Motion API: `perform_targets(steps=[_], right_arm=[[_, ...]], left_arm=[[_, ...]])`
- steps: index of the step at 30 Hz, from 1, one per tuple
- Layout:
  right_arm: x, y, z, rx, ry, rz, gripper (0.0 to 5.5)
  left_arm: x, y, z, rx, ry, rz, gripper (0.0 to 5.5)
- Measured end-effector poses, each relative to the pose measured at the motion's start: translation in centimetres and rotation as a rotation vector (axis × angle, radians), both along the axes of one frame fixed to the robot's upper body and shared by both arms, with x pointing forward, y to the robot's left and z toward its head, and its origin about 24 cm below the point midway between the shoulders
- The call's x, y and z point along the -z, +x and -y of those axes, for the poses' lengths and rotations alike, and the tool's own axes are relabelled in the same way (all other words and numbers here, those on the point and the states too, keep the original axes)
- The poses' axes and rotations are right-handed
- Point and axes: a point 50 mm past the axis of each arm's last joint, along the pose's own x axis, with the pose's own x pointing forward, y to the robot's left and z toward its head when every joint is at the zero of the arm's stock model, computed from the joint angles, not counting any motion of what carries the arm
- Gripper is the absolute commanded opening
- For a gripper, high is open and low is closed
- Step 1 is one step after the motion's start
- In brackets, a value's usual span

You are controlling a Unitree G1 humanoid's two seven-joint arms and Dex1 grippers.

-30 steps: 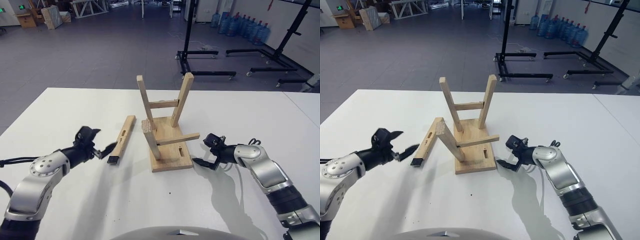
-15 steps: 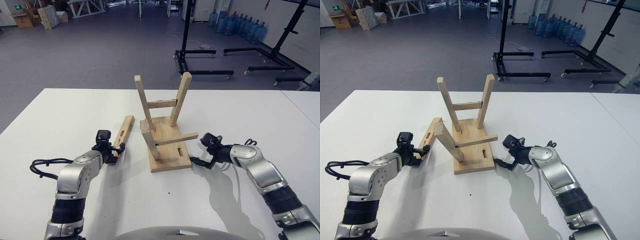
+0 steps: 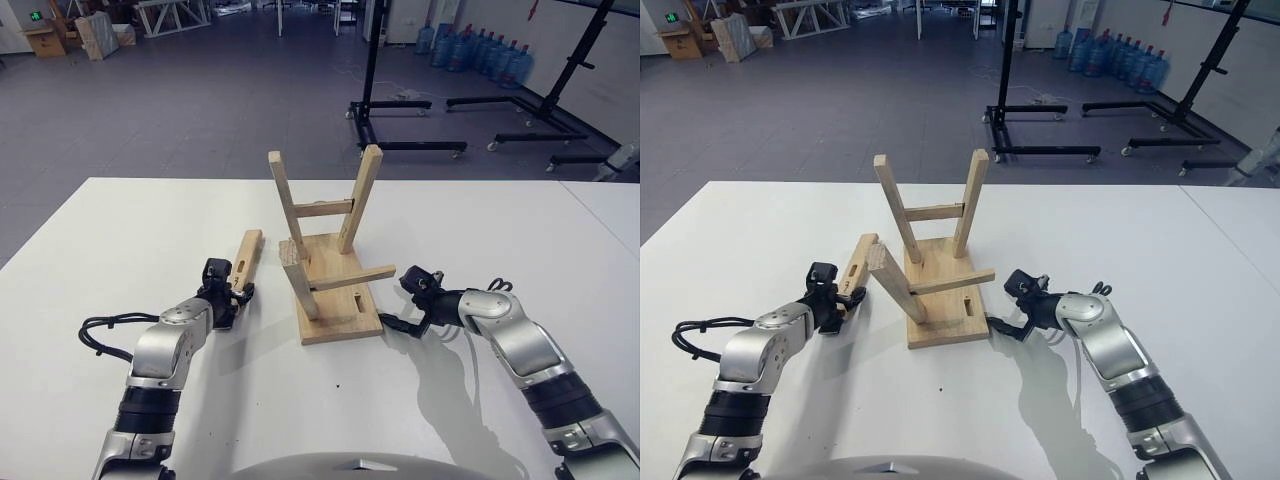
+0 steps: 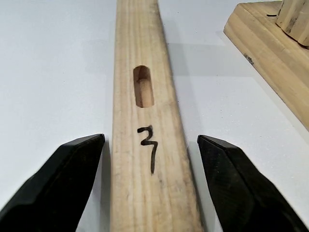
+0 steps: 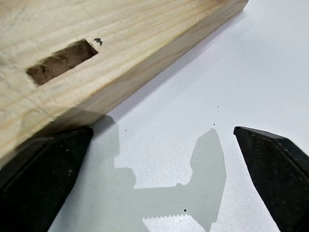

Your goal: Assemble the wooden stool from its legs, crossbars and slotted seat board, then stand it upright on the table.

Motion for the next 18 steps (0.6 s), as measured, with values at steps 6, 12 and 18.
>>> perform_targets(steps=[6,12,18], right_arm=[[0.06,0.06,0.06,0.002,-0.001,-0.003,5.4],[0.23,0.12,0.02,0.0,-0.004,-0.013,5.4],[0.18,0.24,-0.03,-0.001,-0.005,-0.011,5.4]], left_arm=[[0.19,-0.44,0.26,0.003,0.015,0.002,2.32],[0.57,-0.38,0.21,-0.029,0.005,0.005,2.06],[0.29,-0.22,-0.52,-0.061,0.026,0.019,2.06]])
